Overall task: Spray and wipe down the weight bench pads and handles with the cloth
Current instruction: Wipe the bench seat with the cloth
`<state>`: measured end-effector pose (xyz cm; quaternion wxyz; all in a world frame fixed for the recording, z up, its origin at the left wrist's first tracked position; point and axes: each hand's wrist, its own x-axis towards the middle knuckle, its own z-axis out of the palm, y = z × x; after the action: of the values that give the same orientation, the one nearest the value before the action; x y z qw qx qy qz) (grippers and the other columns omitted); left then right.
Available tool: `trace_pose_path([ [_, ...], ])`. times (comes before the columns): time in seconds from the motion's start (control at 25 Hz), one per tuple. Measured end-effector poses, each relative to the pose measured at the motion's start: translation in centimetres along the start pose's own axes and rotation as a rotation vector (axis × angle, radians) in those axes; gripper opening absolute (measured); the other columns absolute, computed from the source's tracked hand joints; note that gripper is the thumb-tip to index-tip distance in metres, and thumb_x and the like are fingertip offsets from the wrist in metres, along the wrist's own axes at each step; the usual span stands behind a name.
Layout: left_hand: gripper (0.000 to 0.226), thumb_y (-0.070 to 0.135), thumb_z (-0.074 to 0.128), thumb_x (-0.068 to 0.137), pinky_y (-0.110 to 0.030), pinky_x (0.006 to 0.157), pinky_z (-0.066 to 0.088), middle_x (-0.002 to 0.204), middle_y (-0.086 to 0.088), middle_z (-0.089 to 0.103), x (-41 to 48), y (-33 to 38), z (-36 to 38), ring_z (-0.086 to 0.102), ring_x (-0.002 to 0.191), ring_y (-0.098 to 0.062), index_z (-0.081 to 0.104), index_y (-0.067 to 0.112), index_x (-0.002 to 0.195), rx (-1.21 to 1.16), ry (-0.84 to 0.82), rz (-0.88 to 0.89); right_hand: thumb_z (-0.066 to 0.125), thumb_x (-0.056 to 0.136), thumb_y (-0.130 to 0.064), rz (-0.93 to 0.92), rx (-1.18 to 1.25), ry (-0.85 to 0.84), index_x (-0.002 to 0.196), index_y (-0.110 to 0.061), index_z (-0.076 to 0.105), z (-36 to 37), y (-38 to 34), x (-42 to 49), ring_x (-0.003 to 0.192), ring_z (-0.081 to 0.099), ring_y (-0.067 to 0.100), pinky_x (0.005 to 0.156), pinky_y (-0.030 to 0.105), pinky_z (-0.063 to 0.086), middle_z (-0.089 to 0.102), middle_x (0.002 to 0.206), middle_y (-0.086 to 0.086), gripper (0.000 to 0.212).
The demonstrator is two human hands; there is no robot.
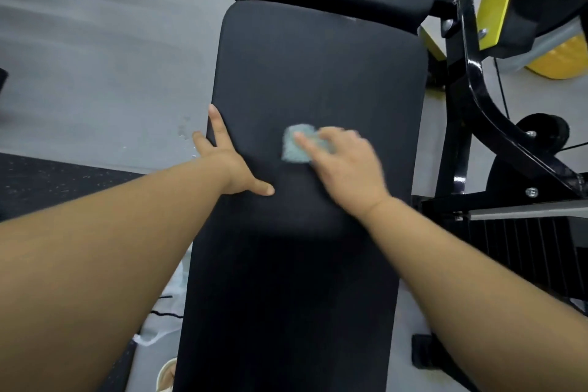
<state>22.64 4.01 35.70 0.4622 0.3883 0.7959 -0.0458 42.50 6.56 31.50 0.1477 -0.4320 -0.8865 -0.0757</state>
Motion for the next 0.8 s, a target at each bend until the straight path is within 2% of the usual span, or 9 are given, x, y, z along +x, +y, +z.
trace_pose_path([
  [0.12, 0.151, 0.039, 0.087, 0.058, -0.051, 0.114, 0.020, 0.151, -0.007, -0.029, 0.3, 0.1, -0.1, 0.013, 0.144, -0.032, -0.049, 0.035, 0.124, 0.003, -0.002, 0.002, 0.053, 0.090, -0.015, 0.698, 0.045, 0.033, 0.138, -0.021, 0.046, -1.7, 5.4, -0.1, 0.092, 0.051, 0.041, 0.073, 0.044, 0.044, 0.051, 0.118, 0.021, 0.048],
  [0.2, 0.151, 0.041, 0.086, 0.058, -0.051, 0.114, 0.021, 0.151, -0.007, -0.031, 0.3, 0.0, -0.1, 0.015, 0.143, -0.032, -0.051, 0.035, 0.122, 0.025, -0.026, -0.008, 0.050, 0.094, -0.023, 1.102, -0.012, 0.036, 0.144, -0.023, 0.036, -0.6, 3.4, 2.3, 0.103, 0.046, 0.037, 0.082, 0.043, 0.038, 0.045, 0.128, 0.017, 0.052],
  [0.28, 0.150, 0.042, 0.085, 0.059, -0.051, 0.112, 0.024, 0.149, -0.006, -0.034, 0.4, 0.2, -0.2, 0.019, 0.142, -0.033, -0.053, 0.035, 0.116, 0.036, -0.028, -0.005, 0.056, 0.088, -0.029, 1.005, -0.018, 0.049, 0.139, -0.021, 0.043, 0.9, -2.1, 6.1, 0.094, 0.050, 0.036, 0.075, 0.042, 0.040, 0.051, 0.121, 0.015, 0.053],
  [0.36, 0.146, 0.044, 0.082, 0.065, -0.049, 0.113, 0.022, 0.141, -0.006, -0.041, 0.6, 0.1, -0.2, 0.011, 0.143, -0.032, -0.058, 0.030, 0.107, 0.109, 0.000, 0.049, 0.057, 0.080, -0.035, 0.658, 0.058, 0.067, 0.126, -0.021, 0.059, 2.0, -7.8, 8.7, 0.075, 0.054, 0.030, 0.060, 0.036, 0.041, 0.060, 0.102, 0.011, 0.048],
  [0.44, 0.141, 0.045, 0.076, 0.071, -0.045, 0.117, 0.011, 0.137, -0.009, -0.044, 0.9, 0.0, 0.0, -0.005, 0.145, -0.031, -0.054, 0.020, 0.120, 0.216, 0.009, 0.125, 0.047, 0.080, -0.035, 0.276, 0.124, -0.009, 0.117, -0.021, 0.066, 2.3, -9.9, 8.8, 0.065, 0.052, 0.026, 0.054, 0.032, 0.040, 0.063, 0.092, 0.009, 0.044],
  [0.52, 0.146, 0.049, 0.080, 0.064, -0.045, 0.115, 0.019, 0.144, -0.008, -0.038, 0.9, -0.2, -0.2, 0.013, 0.143, -0.032, -0.051, 0.023, 0.123, 0.180, -0.028, 0.066, 0.056, 0.079, -0.024, -0.008, 0.133, -0.031, 0.116, -0.020, 0.066, 1.5, -6.4, 8.8, 0.065, 0.054, 0.030, 0.053, 0.032, 0.045, 0.064, 0.093, 0.010, 0.039],
  [0.56, 0.149, 0.049, 0.083, 0.060, -0.046, 0.111, 0.027, 0.147, -0.006, -0.035, 0.8, -0.4, -0.2, 0.026, 0.138, -0.034, -0.054, 0.030, 0.117, 0.129, -0.044, 0.027, 0.059, 0.080, -0.020, 0.013, 0.134, -0.044, 0.117, -0.021, 0.066, 1.2, -3.7, 8.4, 0.070, 0.056, 0.033, 0.057, 0.034, 0.047, 0.064, 0.096, 0.010, 0.038],
  [0.68, 0.148, 0.047, 0.085, 0.059, -0.045, 0.103, 0.035, 0.150, -0.006, -0.032, 0.5, -0.7, -0.4, 0.038, 0.131, -0.037, -0.054, 0.037, 0.107, 0.069, -0.033, 0.030, 0.045, 0.092, -0.026, 0.585, 0.095, 0.009, 0.130, -0.022, 0.055, -0.7, 4.8, 6.5, 0.092, 0.053, 0.039, 0.075, 0.040, 0.044, 0.055, 0.111, 0.013, 0.039],
  [0.8, 0.147, 0.046, 0.084, 0.061, -0.044, 0.101, 0.037, 0.150, -0.008, -0.034, 0.2, -0.4, -0.7, 0.039, 0.130, -0.038, -0.055, 0.037, 0.111, 0.061, -0.030, 0.023, 0.040, 0.098, -0.024, 0.995, -0.039, -0.006, 0.144, -0.025, 0.035, -1.2, 6.5, 7.5, 0.107, 0.045, 0.034, 0.088, 0.039, 0.038, 0.041, 0.129, 0.014, 0.047],
])
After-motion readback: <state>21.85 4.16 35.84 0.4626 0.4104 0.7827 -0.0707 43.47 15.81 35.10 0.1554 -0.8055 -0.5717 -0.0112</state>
